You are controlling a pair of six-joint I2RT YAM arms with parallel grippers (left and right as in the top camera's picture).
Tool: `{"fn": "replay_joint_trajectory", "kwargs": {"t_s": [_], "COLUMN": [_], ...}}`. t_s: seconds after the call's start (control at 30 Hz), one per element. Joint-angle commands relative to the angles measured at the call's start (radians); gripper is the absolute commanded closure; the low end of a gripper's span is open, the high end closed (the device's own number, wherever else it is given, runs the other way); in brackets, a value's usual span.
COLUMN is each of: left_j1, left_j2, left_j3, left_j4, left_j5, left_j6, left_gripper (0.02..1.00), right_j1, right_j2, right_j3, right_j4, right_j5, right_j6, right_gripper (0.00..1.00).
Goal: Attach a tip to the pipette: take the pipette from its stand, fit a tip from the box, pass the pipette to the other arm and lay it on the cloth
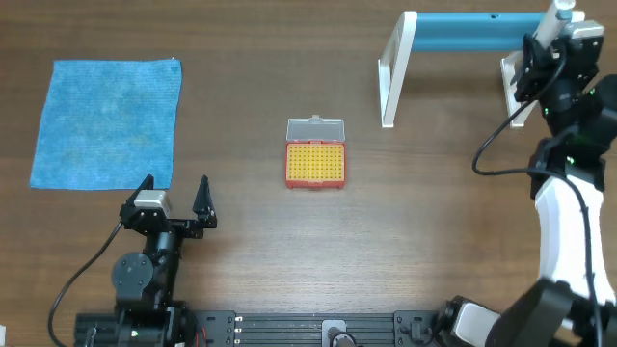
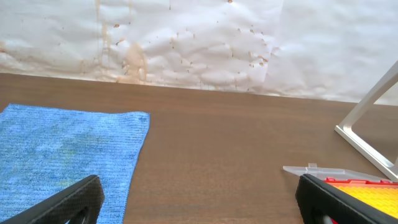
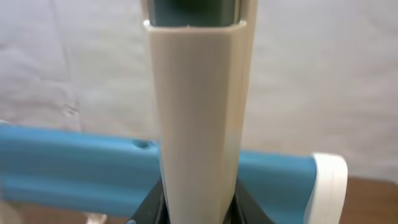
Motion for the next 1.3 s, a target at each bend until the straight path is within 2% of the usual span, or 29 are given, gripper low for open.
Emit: {"fn": "replay_joint_trajectory", "kwargs": {"t_s": [0.03, 0.1, 0.13, 0.27, 0.33, 0.43, 0.5, 0.57, 0.73, 0.87, 1.0, 1.3], "left_j1": [-0.004, -0.004, -0.004, -0.004, -0.004, -0.004, -0.004, -0.004, -0.004, -0.004, -0.004, -0.004], "left_j2": [-0.005, -0.005, -0.005, -0.005, -0.005, -0.005, -0.005, -0.005, -0.005, -0.005, -0.005, -0.005], "left_j3": [-0.002, -0.002, -0.002, -0.002, -0.002, -0.002, -0.002, -0.002, -0.002, -0.002, -0.002, -0.002], "left_j4": [-0.007, -0.007, -0.007, -0.007, -0.007, -0.007, -0.007, -0.007, -0.007, -0.007, -0.007, -0.007], "left_j5": [0.005, 0.005, 0.005, 0.005, 0.005, 0.005, 0.005, 0.005, 0.005, 0.005, 0.005, 0.005], "left_j6": [0.013, 0.013, 0.013, 0.013, 0.013, 0.013, 0.013, 0.013, 0.013, 0.013, 0.013, 0.013], "left_gripper": [0.02, 0.02, 0.02, 0.018, 0.02, 0.02, 0.02, 0.02, 0.02, 0.02, 0.018, 0.02], "right_j1": [0.032, 0.087, 0.191, 0.439, 0.553, 0.657, 0.716, 0.768, 0.786, 0.76, 0.754, 0.755], "right_j2": [-0.157, -0.184, -0.19, -0.153, -0.091, 0.058, 0.181, 0.285, 0.369, 0.372, 0.372, 0.405], "right_j3": [0.014, 0.003, -0.03, -0.131, -0.207, -0.303, -0.317, -0.317, -0.317, -0.318, -0.318, -0.326], "right_j4": [0.029, 0.086, 0.203, 0.349, 0.505, 0.801, 0.82, 0.855, 0.872, 0.87, 0.769, 0.769], "right_j5": [-0.327, -0.402, -0.445, -0.435, -0.435, -0.404, -0.374, -0.367, -0.36, -0.361, -0.361, -0.361], "right_j6": [0.154, 0.224, 0.259, 0.26, 0.259, 0.253, 0.247, 0.161, 0.115, 0.095, 0.049, 0.05], "right_gripper": [0.923, 0.923, 0.923, 0.923, 0.923, 0.928, 0.923, 0.923, 0.923, 0.923, 0.923, 0.923]}}
